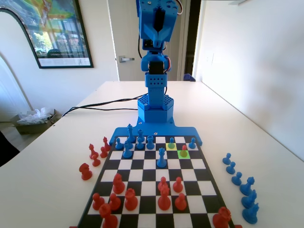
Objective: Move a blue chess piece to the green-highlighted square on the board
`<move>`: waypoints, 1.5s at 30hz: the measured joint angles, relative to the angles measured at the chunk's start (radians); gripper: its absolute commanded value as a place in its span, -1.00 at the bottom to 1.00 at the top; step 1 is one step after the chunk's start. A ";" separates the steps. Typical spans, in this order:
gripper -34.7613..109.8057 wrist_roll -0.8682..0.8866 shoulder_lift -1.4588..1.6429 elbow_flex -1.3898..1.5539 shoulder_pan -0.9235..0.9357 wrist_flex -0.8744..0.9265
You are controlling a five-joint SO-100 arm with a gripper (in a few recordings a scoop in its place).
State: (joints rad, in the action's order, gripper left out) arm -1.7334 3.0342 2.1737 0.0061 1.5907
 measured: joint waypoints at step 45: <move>-0.50 0.091 -0.333 -0.241 -0.046 0.081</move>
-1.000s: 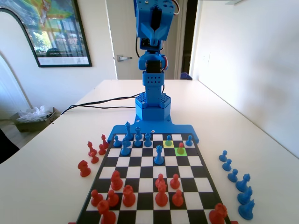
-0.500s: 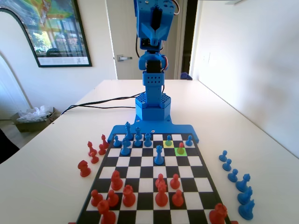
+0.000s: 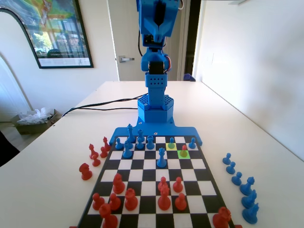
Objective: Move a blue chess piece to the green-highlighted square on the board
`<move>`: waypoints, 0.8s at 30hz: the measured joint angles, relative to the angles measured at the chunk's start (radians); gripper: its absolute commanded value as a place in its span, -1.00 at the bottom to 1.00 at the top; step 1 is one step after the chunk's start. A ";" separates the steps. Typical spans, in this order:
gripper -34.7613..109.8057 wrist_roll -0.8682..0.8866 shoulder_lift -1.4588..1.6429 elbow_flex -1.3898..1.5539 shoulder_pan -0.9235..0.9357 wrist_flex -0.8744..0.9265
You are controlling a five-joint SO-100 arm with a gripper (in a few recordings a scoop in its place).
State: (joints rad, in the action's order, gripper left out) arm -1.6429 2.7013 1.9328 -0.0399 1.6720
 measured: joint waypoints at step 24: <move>-0.48 0.166 -0.641 -0.037 -0.137 -0.184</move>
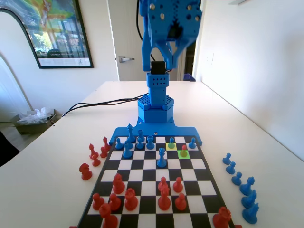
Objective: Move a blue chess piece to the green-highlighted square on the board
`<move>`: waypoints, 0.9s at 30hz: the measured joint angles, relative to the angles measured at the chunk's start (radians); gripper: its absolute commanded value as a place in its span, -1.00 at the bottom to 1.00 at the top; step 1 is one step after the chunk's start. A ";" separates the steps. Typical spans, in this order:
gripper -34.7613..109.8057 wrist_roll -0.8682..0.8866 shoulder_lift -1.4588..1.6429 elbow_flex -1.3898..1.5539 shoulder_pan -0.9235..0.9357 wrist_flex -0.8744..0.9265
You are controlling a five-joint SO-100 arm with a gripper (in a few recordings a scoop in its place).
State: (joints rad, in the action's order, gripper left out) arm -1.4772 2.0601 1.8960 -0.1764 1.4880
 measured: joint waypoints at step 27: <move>-0.41 0.051 -0.403 0.282 -0.112 -0.563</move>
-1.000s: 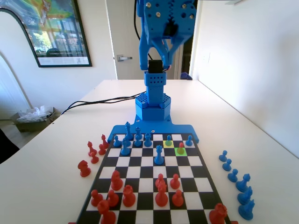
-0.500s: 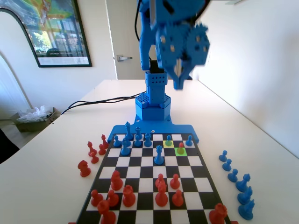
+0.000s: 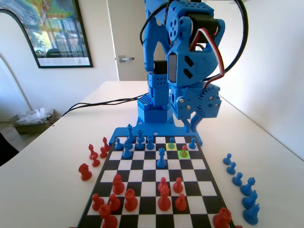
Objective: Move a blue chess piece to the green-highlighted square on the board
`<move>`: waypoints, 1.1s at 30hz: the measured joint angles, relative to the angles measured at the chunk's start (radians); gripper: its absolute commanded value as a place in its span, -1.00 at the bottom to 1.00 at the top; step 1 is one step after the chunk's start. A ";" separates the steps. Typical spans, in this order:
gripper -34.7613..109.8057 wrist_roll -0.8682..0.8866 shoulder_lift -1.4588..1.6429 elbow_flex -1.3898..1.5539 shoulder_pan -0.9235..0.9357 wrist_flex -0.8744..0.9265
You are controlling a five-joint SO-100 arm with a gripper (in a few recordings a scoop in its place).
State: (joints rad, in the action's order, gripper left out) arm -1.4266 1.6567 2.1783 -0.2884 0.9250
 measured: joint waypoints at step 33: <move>-0.39 -0.032 -0.124 0.132 -0.002 -0.204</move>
State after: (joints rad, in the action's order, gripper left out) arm -1.4588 1.5324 2.3102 -0.2899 0.7210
